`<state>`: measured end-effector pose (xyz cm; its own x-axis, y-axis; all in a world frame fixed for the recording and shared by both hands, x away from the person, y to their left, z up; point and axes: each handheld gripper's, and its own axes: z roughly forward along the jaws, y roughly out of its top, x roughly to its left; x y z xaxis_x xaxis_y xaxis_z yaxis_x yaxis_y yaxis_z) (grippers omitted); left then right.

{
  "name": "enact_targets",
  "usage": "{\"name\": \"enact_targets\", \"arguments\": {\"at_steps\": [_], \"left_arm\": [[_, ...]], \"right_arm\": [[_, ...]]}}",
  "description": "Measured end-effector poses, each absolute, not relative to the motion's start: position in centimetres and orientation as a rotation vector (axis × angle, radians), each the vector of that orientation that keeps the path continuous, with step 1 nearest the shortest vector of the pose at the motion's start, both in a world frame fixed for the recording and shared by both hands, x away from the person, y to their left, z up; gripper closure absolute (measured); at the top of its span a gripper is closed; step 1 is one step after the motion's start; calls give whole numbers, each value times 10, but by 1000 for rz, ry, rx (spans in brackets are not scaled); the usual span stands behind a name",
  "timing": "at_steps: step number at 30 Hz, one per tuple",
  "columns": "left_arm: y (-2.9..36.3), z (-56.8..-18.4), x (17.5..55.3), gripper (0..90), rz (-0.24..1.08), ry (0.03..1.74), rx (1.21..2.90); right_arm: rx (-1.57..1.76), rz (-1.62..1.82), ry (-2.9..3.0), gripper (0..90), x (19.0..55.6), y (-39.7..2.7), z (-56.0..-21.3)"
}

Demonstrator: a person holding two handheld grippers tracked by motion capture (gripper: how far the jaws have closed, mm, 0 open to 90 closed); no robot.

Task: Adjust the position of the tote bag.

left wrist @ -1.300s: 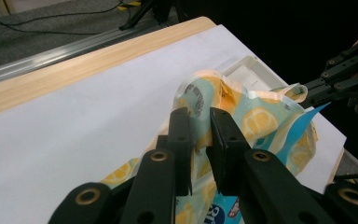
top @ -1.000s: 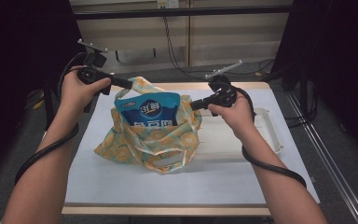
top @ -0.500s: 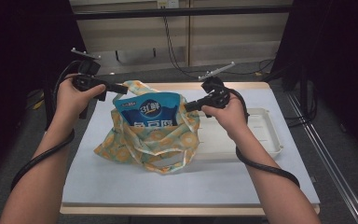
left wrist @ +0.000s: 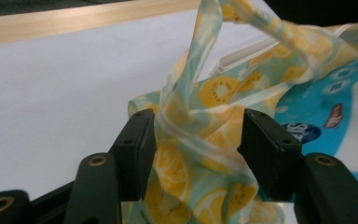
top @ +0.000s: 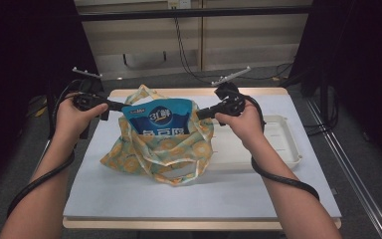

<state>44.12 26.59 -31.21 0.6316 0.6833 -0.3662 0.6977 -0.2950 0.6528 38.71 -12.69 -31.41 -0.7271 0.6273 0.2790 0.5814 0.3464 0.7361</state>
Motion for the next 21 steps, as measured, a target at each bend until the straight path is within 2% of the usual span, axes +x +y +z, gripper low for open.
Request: {"name": "enact_targets", "arguments": {"at_steps": [7,10,17,21], "left_arm": [[270,-325,439,491,-58,1094,2020],[270,-329,436,561,-83,1097,1999],[270,-333,432,861,-131,1093,2037],[272,-336,429,897,-140,1106,2033]], "right_arm": [[1142,1351,2532,879,387,-126,-314],[1146,1356,2525,870,387,-127,-314],[1147,1359,2520,857,387,-128,-315],[1143,1348,2515,838,386,-129,-314]]}}
